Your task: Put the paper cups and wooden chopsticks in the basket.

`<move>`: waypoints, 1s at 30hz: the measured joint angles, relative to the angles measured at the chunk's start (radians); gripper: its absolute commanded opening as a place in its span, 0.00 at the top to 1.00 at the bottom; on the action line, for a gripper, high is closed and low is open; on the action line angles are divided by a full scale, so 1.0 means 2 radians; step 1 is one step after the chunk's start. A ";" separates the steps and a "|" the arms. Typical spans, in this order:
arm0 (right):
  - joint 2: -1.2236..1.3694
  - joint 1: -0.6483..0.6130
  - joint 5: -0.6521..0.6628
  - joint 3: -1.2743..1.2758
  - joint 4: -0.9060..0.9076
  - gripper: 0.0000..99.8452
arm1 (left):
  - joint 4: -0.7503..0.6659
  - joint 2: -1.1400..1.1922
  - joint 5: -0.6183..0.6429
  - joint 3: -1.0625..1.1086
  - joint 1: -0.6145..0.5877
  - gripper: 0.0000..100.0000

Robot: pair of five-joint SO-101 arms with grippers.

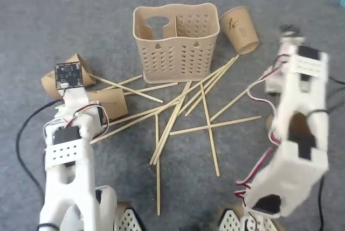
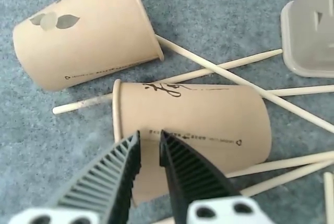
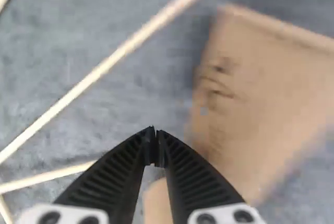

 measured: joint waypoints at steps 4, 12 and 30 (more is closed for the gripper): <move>-0.041 -0.001 -0.035 0.000 -0.044 0.99 | 0.000 0.000 0.000 0.000 0.000 0.94; 0.018 -0.086 -0.095 0.000 -0.260 0.99 | 0.000 0.000 0.000 0.000 0.000 0.94; 0.226 -0.106 -0.135 -0.163 -0.356 0.99 | -0.008 0.000 0.000 0.002 0.000 0.94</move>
